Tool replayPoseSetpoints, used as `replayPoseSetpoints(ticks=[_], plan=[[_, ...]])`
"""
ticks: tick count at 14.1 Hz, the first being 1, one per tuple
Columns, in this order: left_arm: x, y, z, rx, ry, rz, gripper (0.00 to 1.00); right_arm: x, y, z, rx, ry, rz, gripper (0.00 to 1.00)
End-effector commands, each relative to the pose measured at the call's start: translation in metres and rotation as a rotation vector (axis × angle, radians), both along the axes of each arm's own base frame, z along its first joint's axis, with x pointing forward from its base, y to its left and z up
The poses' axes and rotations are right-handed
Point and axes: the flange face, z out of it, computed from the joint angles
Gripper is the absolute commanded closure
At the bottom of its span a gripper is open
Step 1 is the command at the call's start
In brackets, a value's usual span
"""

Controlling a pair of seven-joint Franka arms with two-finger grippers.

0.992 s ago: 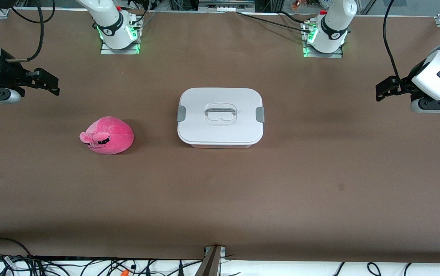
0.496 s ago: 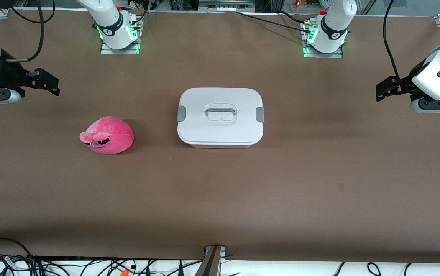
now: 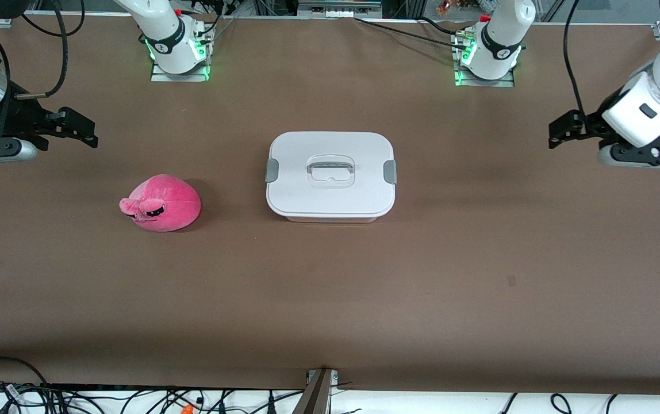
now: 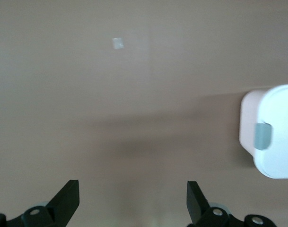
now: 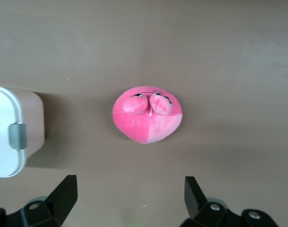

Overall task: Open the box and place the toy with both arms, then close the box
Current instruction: 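Reach the right gripper to the pink toy while the left gripper reaches the lid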

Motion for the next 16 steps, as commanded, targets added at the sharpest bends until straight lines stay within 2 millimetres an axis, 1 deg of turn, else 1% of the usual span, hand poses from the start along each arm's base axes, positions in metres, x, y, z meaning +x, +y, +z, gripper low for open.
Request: replayPoseSetpoints(ticks=[1,2,3,4,5,6,7,8,9,10,12,13,14,15,16], plan=[[-0.008,-0.046,0.002,-0.031,0.018,-0.095,0.0,0.008,-0.006,-0.011,0.026,0.034,-0.008,0.0],[-0.011,-0.063,-0.001,-0.042,0.022,-0.181,0.0,0.02,-0.005,-0.039,0.014,0.081,-0.002,0.0],[-0.013,-0.086,-0.01,-0.052,0.04,-0.271,0.0,0.025,-0.004,-0.054,0.01,0.108,-0.001,0.0],[-0.015,-0.104,-0.021,-0.06,0.066,-0.32,0.0,0.029,-0.002,-0.061,0.01,0.115,0.0,0.0],[-0.016,-0.119,-0.03,-0.064,0.083,-0.353,0.0,0.035,-0.002,-0.075,0.01,0.131,0.001,0.0],[-0.019,-0.135,-0.037,-0.073,0.096,-0.406,0.0,0.042,-0.005,-0.096,0.017,0.164,-0.006,0.0],[-0.019,-0.146,-0.046,-0.084,0.112,-0.457,0.0,0.047,-0.004,-0.115,0.015,0.194,-0.007,0.0],[-0.021,-0.164,-0.056,-0.1,0.122,-0.525,0.0,0.052,-0.002,-0.125,0.01,0.186,-0.009,0.0],[-0.026,-0.188,-0.065,-0.113,0.139,-0.584,0.0,0.055,0.005,-0.144,0.003,0.177,-0.004,0.0],[-0.024,-0.208,-0.072,-0.137,0.147,-0.622,0.0,0.055,0.006,-0.162,0.001,0.158,-0.015,0.0],[-0.012,-0.233,-0.091,-0.195,0.147,-0.687,0.0,0.055,0.005,-0.192,0.005,0.114,-0.023,0.0],[-0.005,-0.246,-0.102,-0.243,0.105,-0.759,0.0,0.053,0.005,-0.207,0.008,0.094,-0.028,0.0],[-0.001,-0.258,-0.109,-0.279,0.049,-0.835,0.0,0.05,0.004,-0.226,0.008,0.072,-0.029,0.0],[-0.001,-0.27,-0.113,-0.297,0.007,-0.884,0.0,0.045,0.005,-0.243,0.008,0.051,-0.031,0.0],[-0.008,-0.285,-0.119,-0.293,-0.015,-0.92,0.0,0.04,0.004,-0.256,0.007,0.042,-0.03,0.0]])
